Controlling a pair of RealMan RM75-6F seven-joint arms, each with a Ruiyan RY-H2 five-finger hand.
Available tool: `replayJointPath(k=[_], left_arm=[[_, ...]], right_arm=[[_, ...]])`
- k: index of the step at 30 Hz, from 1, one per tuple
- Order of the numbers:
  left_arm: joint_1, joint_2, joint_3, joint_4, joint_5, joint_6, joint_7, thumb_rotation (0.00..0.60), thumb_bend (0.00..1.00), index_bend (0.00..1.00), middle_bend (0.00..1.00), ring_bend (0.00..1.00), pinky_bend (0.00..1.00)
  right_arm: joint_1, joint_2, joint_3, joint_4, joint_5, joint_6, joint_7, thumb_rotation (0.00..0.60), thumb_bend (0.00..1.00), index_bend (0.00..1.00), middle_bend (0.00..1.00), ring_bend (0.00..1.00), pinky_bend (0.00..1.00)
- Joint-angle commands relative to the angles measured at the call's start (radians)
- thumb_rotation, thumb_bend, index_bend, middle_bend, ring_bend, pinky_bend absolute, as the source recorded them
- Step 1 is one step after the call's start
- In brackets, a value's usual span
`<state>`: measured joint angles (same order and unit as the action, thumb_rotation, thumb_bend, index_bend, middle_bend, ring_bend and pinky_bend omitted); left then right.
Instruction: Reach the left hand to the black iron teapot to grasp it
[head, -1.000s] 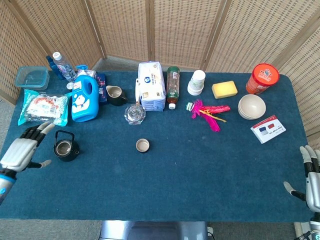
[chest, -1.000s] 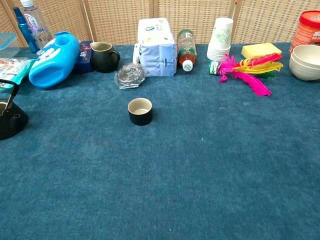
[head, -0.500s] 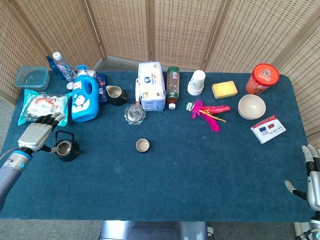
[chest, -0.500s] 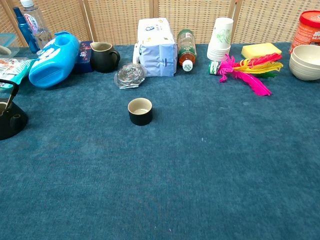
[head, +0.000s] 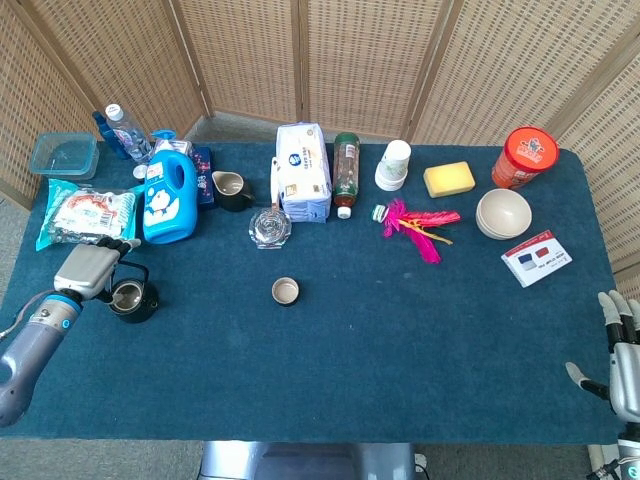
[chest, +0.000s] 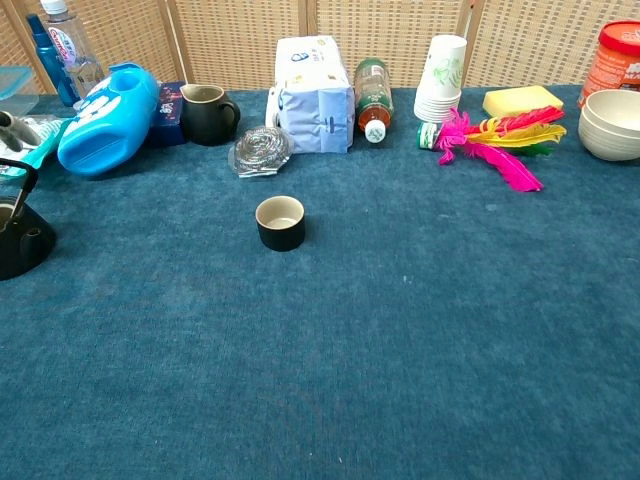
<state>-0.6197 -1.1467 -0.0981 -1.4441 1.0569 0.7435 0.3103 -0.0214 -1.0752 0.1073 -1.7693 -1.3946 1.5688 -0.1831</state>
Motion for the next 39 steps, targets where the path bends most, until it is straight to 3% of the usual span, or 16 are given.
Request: replayJointPath(k=[1, 10, 18, 21, 27, 30, 39], left_arm=[[-0.022, -0.005, 0.011, -0.017, -0.046, -0.008, 0.044, 0.6, 0.16, 0.14, 0.22, 0.17, 0.32], [-0.053, -0.028, 0.022, -0.02, -0.11, 0.004, 0.09, 0.6, 0.17, 0.19, 0.29, 0.22, 0.39], [-0.061, -0.034, 0.037, -0.018, -0.105, 0.025, 0.099, 0.6, 0.31, 0.43, 0.58, 0.46, 0.65], [-0.061, -0.036, 0.043, -0.023, -0.1, 0.041, 0.109, 0.6, 0.34, 0.5, 0.66, 0.53, 0.67], [-0.034, -0.032, 0.041, -0.069, -0.018, 0.151, 0.098, 0.6, 0.5, 0.64, 0.81, 0.66, 0.7], [-0.017, -0.013, 0.037, -0.103, 0.075, 0.226, 0.077, 0.6, 0.59, 0.67, 0.85, 0.7, 0.74], [-0.004, 0.029, 0.024, -0.222, 0.185, 0.324, 0.102, 0.6, 0.61, 0.7, 0.88, 0.73, 0.77]], right_arm=[[0.0, 0.0, 0.0, 0.001, 0.001, 0.0, 0.0, 0.6, 0.07, 0.0, 0.0, 0.0, 0.0], [0.001, 0.0, -0.004, 0.0, -0.001, -0.006, 0.003, 0.6, 0.07, 0.0, 0.0, 0.0, 0.0], [0.003, -0.001, -0.005, -0.001, -0.001, -0.008, -0.001, 0.6, 0.07, 0.0, 0.0, 0.0, 0.0], [0.002, -0.001, -0.006, -0.001, -0.002, -0.007, -0.003, 0.6, 0.07, 0.0, 0.0, 0.0, 0.0], [0.001, 0.001, -0.008, -0.004, -0.005, -0.006, 0.001, 0.6, 0.07, 0.0, 0.0, 0.0, 0.0], [0.001, 0.002, -0.01, -0.005, -0.007, -0.007, 0.003, 0.6, 0.07, 0.0, 0.0, 0.0, 0.0], [-0.001, 0.006, -0.012, -0.01, -0.012, -0.006, 0.009, 0.6, 0.07, 0.0, 0.0, 0.0, 0.0]])
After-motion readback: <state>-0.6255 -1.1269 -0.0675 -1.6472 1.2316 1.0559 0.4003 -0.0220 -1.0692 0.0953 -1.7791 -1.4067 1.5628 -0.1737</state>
